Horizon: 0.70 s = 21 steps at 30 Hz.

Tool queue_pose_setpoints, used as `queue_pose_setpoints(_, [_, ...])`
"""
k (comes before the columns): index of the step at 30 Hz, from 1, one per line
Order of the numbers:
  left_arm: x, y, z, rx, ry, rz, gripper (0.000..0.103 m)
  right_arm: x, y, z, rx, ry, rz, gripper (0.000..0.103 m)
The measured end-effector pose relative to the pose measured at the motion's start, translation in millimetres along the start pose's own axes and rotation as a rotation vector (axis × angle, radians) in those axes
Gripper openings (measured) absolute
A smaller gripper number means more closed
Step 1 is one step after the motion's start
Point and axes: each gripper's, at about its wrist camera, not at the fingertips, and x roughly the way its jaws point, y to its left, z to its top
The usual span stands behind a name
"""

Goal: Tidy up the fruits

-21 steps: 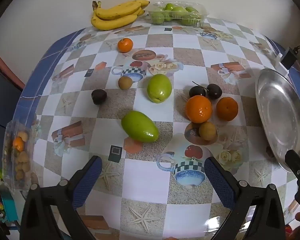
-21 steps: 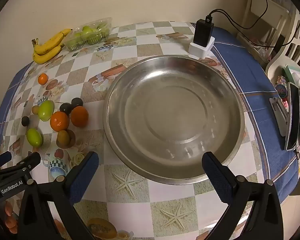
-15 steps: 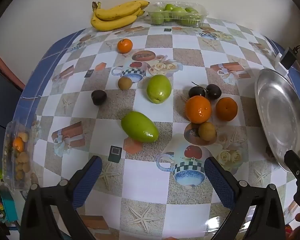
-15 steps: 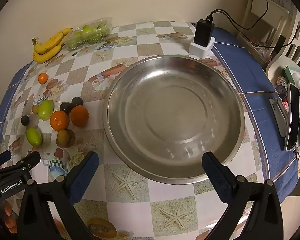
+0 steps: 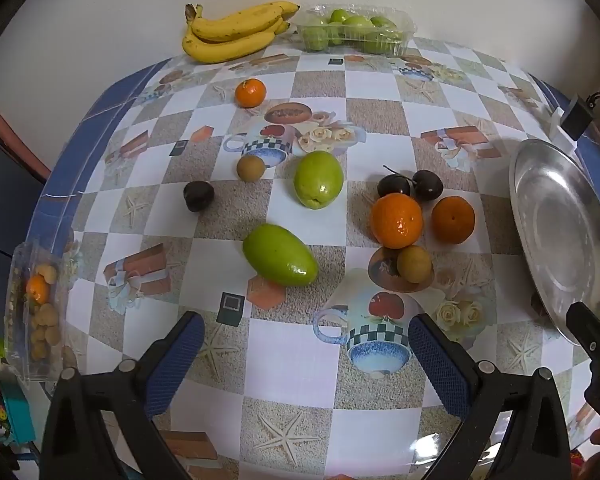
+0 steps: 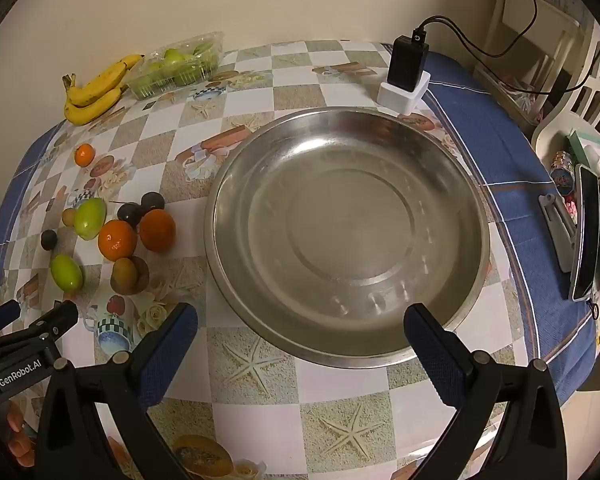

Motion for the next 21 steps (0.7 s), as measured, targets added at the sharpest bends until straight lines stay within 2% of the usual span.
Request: queue_pose_setpoints(21, [-1.7, 0.1, 0.2, -0.013, -0.008, 0.000, 0.103, -1.7, -0.1, 0.1, 0.003, -0.003, 0.000, 0.103])
